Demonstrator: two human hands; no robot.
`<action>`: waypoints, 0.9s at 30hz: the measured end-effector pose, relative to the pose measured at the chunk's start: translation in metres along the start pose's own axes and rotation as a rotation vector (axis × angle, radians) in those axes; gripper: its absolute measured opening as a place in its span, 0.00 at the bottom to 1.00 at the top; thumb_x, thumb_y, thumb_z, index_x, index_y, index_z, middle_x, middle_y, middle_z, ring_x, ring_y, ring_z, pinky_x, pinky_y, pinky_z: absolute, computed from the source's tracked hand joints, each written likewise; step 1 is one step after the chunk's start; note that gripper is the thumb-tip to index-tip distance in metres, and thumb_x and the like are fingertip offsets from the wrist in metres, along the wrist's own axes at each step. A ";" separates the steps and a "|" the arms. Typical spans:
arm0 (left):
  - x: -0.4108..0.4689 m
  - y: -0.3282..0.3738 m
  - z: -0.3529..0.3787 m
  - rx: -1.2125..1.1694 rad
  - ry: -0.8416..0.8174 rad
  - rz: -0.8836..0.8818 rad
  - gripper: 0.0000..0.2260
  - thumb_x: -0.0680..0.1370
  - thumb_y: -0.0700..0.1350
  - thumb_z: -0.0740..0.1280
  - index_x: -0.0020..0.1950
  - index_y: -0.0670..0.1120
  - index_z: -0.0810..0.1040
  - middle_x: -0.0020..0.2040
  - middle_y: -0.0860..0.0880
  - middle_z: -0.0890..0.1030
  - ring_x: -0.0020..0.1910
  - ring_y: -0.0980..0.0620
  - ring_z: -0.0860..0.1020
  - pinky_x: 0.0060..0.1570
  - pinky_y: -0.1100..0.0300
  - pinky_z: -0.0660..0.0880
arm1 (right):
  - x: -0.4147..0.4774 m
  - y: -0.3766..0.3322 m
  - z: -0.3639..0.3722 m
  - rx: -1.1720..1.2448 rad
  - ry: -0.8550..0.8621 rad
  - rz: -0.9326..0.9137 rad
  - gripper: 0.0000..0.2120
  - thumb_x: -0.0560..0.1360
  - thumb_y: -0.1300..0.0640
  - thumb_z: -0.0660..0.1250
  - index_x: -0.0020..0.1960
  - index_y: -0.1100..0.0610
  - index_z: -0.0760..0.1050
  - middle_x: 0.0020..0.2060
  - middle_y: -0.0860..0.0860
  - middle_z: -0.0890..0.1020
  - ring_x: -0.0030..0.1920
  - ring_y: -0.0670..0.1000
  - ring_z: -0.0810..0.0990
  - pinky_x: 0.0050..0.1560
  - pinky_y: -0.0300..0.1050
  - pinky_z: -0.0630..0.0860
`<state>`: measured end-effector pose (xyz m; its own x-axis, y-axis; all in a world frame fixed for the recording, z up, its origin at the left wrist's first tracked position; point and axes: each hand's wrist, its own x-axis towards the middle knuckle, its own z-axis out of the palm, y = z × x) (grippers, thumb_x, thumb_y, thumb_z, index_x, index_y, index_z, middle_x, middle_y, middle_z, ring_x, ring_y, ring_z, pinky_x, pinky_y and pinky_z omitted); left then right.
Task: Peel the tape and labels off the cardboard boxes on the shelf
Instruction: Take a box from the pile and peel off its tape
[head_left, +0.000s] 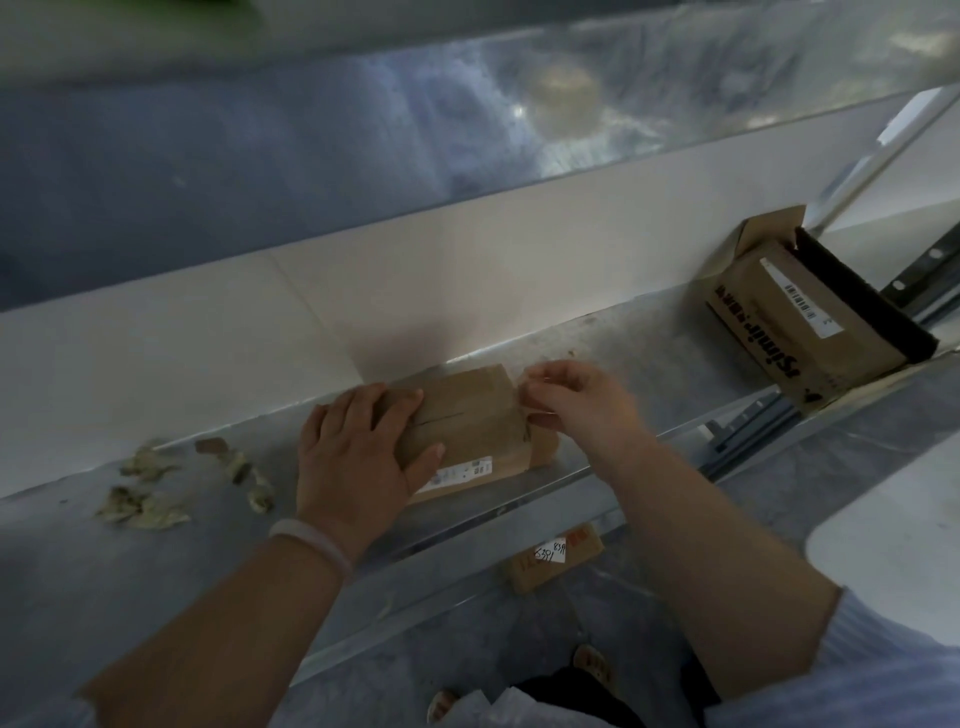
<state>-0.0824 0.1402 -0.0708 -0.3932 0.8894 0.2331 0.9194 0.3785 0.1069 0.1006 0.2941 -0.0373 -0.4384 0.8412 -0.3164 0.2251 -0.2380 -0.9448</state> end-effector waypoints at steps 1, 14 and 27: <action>0.000 0.000 0.000 0.003 -0.002 0.001 0.28 0.73 0.68 0.54 0.66 0.54 0.74 0.63 0.47 0.75 0.62 0.43 0.73 0.65 0.44 0.65 | -0.001 0.001 -0.003 -0.058 -0.037 -0.035 0.12 0.71 0.65 0.73 0.51 0.53 0.79 0.45 0.50 0.85 0.50 0.51 0.84 0.55 0.47 0.80; -0.003 -0.004 0.000 -0.025 0.046 0.087 0.27 0.73 0.67 0.57 0.63 0.53 0.77 0.62 0.47 0.77 0.61 0.43 0.75 0.62 0.43 0.67 | 0.002 0.001 -0.007 -0.625 -0.038 -0.404 0.15 0.74 0.61 0.70 0.50 0.43 0.69 0.37 0.43 0.82 0.39 0.38 0.79 0.40 0.30 0.73; -0.003 -0.005 0.000 -0.040 0.011 0.079 0.27 0.72 0.67 0.57 0.64 0.54 0.77 0.63 0.48 0.76 0.62 0.44 0.73 0.63 0.44 0.66 | 0.023 0.019 -0.006 0.228 -0.021 0.072 0.16 0.73 0.65 0.72 0.60 0.62 0.77 0.45 0.51 0.85 0.47 0.54 0.85 0.54 0.54 0.81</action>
<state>-0.0856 0.1361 -0.0715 -0.3201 0.9130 0.2527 0.9465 0.2968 0.1267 0.1003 0.3114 -0.0621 -0.4470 0.8083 -0.3832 0.0549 -0.4028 -0.9137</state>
